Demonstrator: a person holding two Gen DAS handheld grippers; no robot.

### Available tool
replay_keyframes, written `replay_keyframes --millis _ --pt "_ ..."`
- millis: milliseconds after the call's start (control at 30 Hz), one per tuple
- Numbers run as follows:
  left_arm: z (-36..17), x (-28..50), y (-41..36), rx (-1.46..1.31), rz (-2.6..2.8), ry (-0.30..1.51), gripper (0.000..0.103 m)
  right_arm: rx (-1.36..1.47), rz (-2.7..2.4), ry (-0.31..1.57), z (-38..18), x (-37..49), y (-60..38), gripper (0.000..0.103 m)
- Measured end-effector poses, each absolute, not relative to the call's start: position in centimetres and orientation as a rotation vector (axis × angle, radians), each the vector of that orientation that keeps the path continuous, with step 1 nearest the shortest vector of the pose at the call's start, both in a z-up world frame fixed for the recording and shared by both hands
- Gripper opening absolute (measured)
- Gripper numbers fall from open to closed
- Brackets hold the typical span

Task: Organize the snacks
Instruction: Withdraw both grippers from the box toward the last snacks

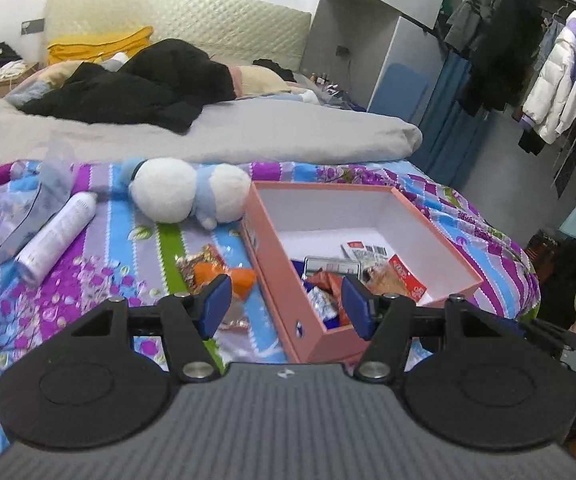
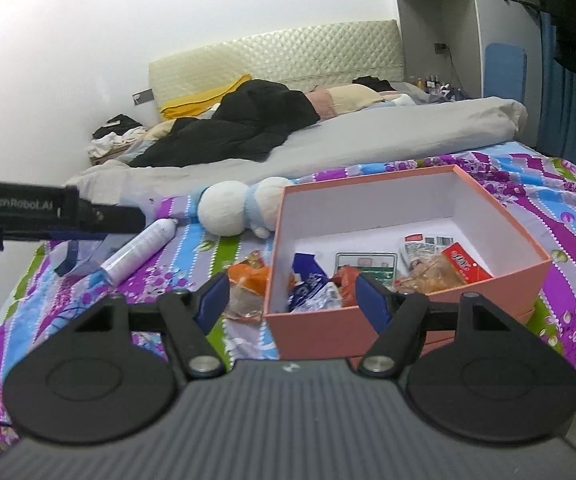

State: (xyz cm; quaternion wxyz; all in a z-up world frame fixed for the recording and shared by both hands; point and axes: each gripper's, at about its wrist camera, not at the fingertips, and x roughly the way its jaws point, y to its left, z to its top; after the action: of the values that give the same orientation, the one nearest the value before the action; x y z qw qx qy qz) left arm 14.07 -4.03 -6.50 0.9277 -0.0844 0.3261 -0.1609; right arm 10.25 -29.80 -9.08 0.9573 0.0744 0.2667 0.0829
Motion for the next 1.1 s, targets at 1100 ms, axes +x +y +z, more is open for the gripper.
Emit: replay_keyframes --millis 1100 --pt "-14.8 15.4 3.1 -0.284 -0.205 0.806 0.066 0.006 0.286 0.582 -12.2 12.4 -22.9 0.07"
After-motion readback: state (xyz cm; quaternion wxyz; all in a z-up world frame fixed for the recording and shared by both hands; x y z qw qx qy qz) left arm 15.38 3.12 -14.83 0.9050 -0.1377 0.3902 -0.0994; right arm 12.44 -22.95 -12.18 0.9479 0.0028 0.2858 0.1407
